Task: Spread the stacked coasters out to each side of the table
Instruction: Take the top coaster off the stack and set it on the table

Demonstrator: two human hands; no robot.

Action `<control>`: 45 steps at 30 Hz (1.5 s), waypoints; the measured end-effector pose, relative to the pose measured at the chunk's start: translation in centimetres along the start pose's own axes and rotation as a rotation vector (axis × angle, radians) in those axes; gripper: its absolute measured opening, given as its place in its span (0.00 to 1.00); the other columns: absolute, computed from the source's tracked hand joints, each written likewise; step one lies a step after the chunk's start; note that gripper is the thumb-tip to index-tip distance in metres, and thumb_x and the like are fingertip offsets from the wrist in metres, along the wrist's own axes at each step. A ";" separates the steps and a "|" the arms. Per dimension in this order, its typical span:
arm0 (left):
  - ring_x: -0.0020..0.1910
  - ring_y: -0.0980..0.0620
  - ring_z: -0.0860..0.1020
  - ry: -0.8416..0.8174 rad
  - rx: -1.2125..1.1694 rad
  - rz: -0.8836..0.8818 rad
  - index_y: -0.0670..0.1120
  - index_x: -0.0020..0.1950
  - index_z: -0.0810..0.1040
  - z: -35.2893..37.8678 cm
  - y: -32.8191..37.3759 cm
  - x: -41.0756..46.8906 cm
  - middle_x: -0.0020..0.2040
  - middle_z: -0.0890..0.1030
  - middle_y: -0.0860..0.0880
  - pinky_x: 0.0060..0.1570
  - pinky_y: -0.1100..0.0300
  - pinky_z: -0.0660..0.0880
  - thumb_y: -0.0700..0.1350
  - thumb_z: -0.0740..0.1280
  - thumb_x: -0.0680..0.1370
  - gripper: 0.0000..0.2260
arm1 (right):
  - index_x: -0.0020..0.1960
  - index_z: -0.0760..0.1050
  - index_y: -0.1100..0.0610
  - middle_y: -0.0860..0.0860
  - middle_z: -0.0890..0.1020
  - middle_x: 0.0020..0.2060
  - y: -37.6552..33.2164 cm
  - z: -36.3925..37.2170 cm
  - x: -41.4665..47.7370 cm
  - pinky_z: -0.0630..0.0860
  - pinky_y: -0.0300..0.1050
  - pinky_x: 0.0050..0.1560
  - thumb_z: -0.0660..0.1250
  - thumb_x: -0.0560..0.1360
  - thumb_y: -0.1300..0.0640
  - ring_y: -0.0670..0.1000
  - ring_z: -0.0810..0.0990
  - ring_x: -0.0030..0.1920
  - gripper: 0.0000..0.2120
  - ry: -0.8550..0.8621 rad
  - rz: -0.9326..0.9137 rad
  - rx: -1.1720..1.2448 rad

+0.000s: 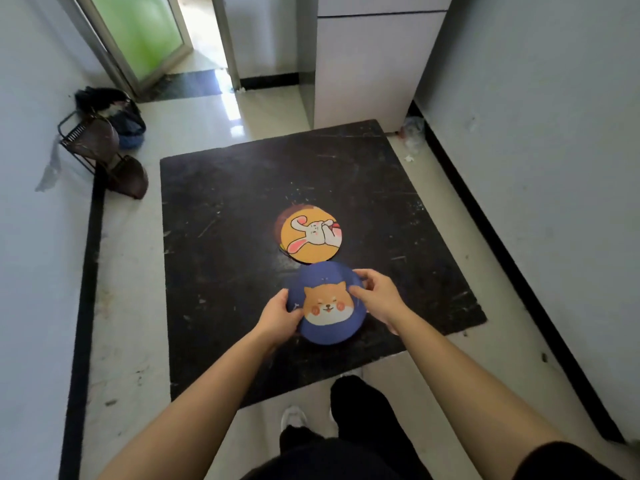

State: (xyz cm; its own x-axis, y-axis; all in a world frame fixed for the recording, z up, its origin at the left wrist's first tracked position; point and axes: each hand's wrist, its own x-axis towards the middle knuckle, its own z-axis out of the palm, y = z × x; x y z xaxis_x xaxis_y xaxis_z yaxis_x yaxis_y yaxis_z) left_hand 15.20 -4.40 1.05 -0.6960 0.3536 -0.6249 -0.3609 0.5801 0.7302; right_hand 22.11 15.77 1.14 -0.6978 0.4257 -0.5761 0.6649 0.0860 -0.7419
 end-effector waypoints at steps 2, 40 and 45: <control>0.47 0.45 0.81 0.056 0.035 -0.093 0.46 0.55 0.74 0.9 -1.8 0.0 0.50 0.82 0.45 0.50 0.43 0.81 0.39 0.68 0.76 0.09 | 0.66 0.76 0.54 0.52 0.82 0.57 2.1 0.7 -0.3 0.78 0.55 0.59 0.68 0.76 0.58 0.53 0.79 0.58 0.18 0.027 0.020 -0.097; 0.55 0.47 0.77 0.101 0.120 -0.358 0.42 0.72 0.69 6.1 -6.0 0.8 0.63 0.77 0.43 0.56 0.50 0.78 0.42 0.65 0.79 0.21 | 0.75 0.65 0.56 0.54 0.66 0.72 8.8 0.7 0.2 0.71 0.51 0.67 0.61 0.80 0.57 0.56 0.70 0.68 0.24 -0.080 -0.032 -0.487; 0.76 0.38 0.62 0.173 0.651 -0.053 0.46 0.78 0.59 1.6 0.2 0.5 0.78 0.60 0.39 0.71 0.40 0.64 0.55 0.58 0.81 0.27 | 0.80 0.53 0.51 0.54 0.55 0.79 3.1 -3.2 0.1 0.63 0.58 0.73 0.60 0.81 0.47 0.58 0.57 0.78 0.31 0.060 -0.142 -0.614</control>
State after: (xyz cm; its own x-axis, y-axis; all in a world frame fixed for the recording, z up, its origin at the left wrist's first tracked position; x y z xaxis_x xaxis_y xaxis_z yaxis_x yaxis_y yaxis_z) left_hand 15.81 -2.93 0.44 -0.7967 0.2210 -0.5624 0.0124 0.9365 0.3504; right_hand 24.98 18.97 -0.11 -0.7863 0.4201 -0.4531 0.6108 0.6393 -0.4672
